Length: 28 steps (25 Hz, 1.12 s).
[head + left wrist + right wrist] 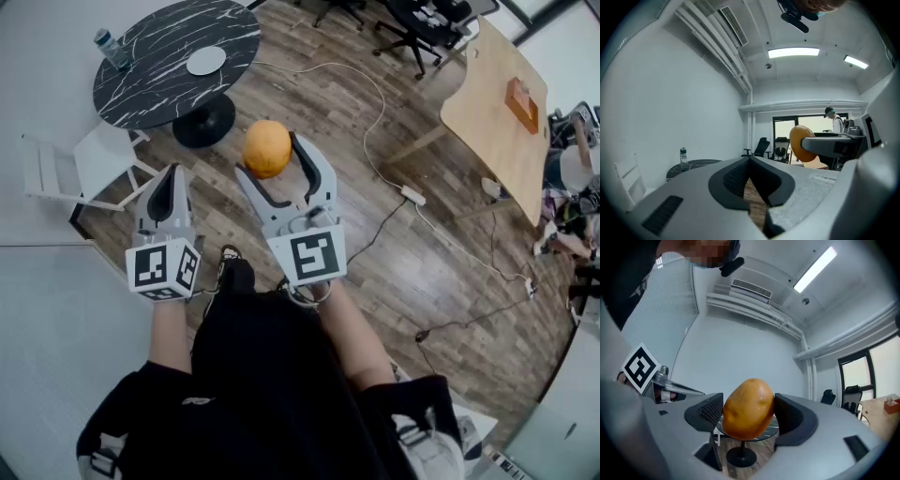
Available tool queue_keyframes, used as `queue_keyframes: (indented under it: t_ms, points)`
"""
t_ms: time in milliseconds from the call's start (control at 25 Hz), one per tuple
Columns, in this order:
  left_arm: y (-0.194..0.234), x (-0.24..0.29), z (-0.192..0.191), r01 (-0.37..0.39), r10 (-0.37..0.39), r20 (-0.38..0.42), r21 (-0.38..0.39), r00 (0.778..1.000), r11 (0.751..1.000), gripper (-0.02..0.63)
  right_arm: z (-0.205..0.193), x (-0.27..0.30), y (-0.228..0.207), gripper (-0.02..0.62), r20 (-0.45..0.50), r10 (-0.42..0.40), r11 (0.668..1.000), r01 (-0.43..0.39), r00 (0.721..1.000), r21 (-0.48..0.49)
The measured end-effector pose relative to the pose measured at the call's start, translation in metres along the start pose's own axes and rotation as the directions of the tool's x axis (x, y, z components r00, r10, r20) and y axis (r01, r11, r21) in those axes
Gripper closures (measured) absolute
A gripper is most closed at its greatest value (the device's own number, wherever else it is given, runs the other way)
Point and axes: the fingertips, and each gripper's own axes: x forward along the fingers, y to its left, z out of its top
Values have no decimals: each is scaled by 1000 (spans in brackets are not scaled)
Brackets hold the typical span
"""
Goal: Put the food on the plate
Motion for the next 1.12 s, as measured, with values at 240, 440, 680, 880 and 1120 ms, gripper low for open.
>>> queue_keyframes:
  t_ms: [240,440,680,880,1120]
  points:
    - [-29,-5,-7,5,-5,-11,6,1000,1000,606,-11,-23,-17,262,-19,-8,999,8,1000,38]
    - [-19,19,-20,15,-15,-44,-11,999,1000,606,-18,-6,-22,262,-24,21,999,-20,999,47]
    - [9,69,-22,49,-49,-59,-1,997,999,606,-27,44,-35,262,-28,8,999,-7,1000,34]
    - [48,108,-8,71,-71,-59,8,996,997,606,-27,99,-39,262,-26,-8,999,9,1000,39]
    - [94,143,-11,80,-80,-78,-5,994,997,606,-37,155,-33,262,-45,-14,999,16,999,50]
